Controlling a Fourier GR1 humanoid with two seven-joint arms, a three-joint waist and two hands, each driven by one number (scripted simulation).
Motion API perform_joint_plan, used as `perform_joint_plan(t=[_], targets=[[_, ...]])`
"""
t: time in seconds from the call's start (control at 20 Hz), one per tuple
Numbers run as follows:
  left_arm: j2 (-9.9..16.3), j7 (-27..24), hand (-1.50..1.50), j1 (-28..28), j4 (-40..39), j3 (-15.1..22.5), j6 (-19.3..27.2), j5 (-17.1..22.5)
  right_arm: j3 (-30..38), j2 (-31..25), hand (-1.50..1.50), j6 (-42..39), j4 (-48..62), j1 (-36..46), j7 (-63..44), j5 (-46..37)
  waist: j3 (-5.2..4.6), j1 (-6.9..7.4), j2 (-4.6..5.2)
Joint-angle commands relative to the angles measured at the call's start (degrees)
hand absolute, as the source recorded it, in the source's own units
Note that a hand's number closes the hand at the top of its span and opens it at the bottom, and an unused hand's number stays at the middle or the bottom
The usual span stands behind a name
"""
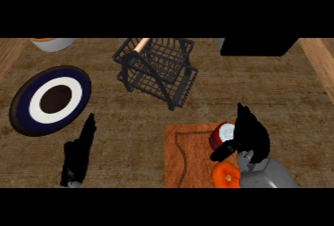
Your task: Pick the can from the cutting board and place it in the tiered basket
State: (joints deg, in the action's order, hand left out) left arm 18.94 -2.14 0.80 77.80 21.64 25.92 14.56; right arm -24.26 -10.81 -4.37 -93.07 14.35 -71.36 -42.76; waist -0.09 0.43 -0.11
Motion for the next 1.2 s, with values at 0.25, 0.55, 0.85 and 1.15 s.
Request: perform_joint_plan(t=[0.25,0.55,0.85,1.15], targets=[[-0.2,0.4,0.00,-0.3,-0.4,-1.0,-1.1,-0.4,4.4,7.2,-1.50,-6.9,3.2,2.8,-13.2,-1.4,0.02,-0.38,0.13],[-0.3,0.9,0.00,-0.1,-0.5,-2.0,-2.1,-0.3,6.1,8.7,-1.50,-8.1,3.0,-0.4,-10.5,-2.8,0.04,-0.61,0.05],[-1.4,-1.8,0.00,3.3,0.3,-2.3,-2.0,-1.3,6.1,10.7,1.50,-5.5,6.0,-2.4,-6.2,-7.0,0.06,-0.20,0.08],[-0.7,0.6,0.00,5.4,3.5,-2.0,-2.1,-3.4,6.8,10.2,1.50,-6.0,9.0,-1.9,1.0,-9.4,0.09,-0.03,0.06]])
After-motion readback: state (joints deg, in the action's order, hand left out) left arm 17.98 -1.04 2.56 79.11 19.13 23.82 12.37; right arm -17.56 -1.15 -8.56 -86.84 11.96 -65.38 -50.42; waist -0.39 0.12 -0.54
